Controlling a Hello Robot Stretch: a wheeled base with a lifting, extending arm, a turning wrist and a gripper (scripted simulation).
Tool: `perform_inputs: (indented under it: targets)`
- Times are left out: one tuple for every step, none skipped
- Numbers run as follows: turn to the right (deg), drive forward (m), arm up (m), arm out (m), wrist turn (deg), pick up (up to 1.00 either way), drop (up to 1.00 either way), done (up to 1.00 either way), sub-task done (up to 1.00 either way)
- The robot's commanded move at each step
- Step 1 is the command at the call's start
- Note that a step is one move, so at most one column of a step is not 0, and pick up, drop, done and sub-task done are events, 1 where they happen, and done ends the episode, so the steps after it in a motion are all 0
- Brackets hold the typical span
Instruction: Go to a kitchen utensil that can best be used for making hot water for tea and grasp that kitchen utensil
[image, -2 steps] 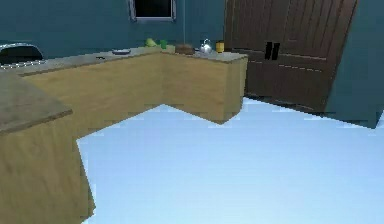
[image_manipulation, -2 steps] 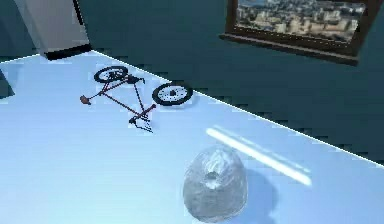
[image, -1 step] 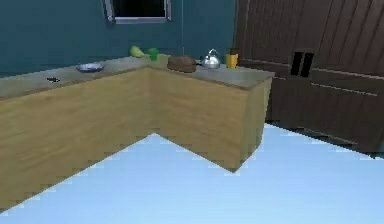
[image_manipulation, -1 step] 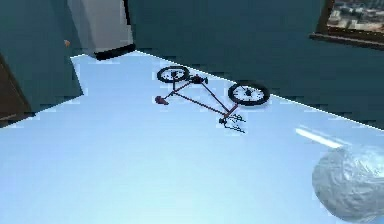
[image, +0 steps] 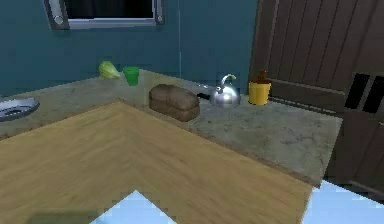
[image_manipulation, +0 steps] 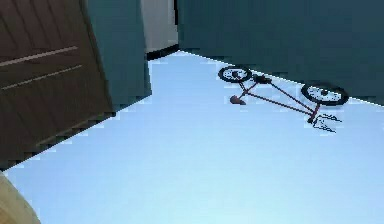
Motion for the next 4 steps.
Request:
perform_inputs:
  targets:
    - [-9.0,0.0,0.0,0.0,0.0,0.0,0.0,0.0,0.0]
    - [0.0,0.4,0.0,0.0,0.0,0.0,0.0,0.0,0.0]
    - [-45.0,0.0,0.0,0.0,0.0,0.0,0.0,0.0,0.0]
    - [-18.0,0.0,0.0,0.0,0.0,0.0,0.0,0.0,0.0]
